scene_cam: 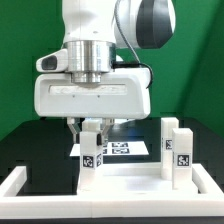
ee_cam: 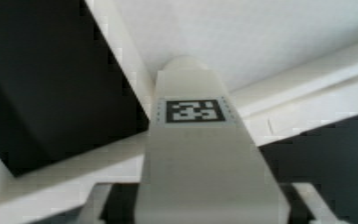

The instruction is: Assemble desk

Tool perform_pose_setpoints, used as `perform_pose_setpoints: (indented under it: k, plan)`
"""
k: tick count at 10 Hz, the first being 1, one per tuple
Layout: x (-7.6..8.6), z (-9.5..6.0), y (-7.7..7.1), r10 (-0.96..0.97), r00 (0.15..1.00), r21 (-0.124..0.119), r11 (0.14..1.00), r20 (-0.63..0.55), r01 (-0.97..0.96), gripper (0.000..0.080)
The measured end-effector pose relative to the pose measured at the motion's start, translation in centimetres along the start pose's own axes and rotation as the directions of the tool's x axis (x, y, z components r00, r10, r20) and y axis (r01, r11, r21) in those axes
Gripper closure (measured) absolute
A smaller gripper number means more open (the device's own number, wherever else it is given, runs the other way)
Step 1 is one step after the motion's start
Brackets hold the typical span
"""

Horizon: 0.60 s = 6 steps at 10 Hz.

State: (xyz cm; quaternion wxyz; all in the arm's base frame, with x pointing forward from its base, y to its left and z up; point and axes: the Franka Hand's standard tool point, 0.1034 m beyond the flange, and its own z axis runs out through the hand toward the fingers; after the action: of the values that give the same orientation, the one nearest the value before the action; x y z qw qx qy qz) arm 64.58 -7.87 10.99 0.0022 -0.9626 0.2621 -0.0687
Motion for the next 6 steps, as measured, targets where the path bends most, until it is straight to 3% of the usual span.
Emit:
perform_pose_setpoints:
  k: [2, 4, 6]
  plan:
    - [0.93, 0.26, 0.07, 0.287, 0.958, -0.001, 0.958, -0.012, -0.287, 0.0507]
    - [0.74, 0.32, 0.25, 0.580, 0.815, 0.010, 0.815, 0.005, -0.580, 0.0506]
    - [0.23, 0.29, -0.45, 0.763, 0.647, -0.002, 0.647, 0.017, -0.763, 0.0504]
